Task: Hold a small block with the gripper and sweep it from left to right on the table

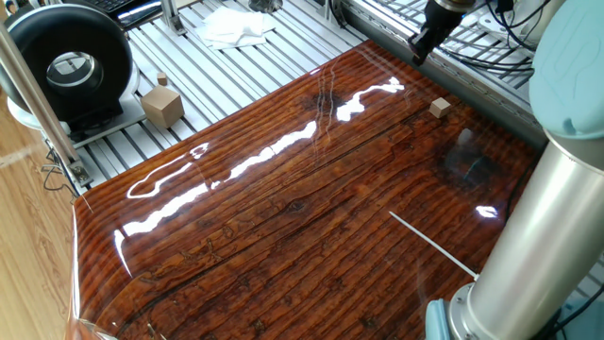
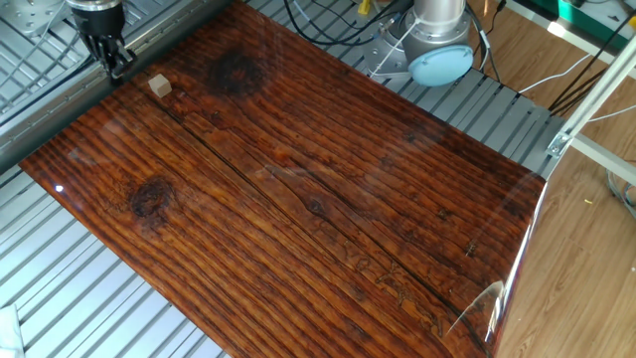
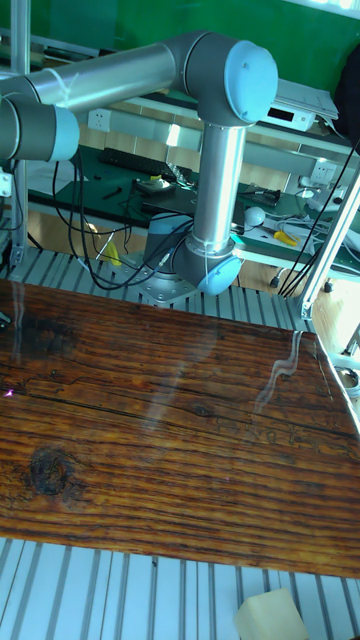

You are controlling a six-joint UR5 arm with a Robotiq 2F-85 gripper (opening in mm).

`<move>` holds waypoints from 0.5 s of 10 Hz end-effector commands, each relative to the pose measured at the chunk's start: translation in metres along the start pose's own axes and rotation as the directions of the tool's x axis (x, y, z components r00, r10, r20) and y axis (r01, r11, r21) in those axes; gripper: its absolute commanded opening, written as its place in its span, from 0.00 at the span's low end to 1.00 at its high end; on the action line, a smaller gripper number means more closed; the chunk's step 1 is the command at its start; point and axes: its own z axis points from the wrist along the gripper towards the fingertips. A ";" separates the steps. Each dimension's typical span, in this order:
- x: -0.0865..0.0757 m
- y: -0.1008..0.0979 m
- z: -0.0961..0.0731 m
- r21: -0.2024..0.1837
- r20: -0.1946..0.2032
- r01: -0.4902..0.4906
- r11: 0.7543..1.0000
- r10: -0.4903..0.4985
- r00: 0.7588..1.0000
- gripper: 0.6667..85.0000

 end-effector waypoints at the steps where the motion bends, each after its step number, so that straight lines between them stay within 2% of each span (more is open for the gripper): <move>1: 0.023 -0.002 -0.001 0.022 -0.075 -0.030 0.999 0.032 0.997 0.00; 2: 0.044 -0.009 -0.001 0.041 -0.141 -0.023 0.999 0.029 0.990 0.00; 3: 0.046 -0.011 0.005 0.038 -0.129 -0.033 0.999 0.037 0.991 0.00; 5: 0.038 -0.013 0.012 0.033 -0.083 -0.036 0.999 0.039 0.996 0.03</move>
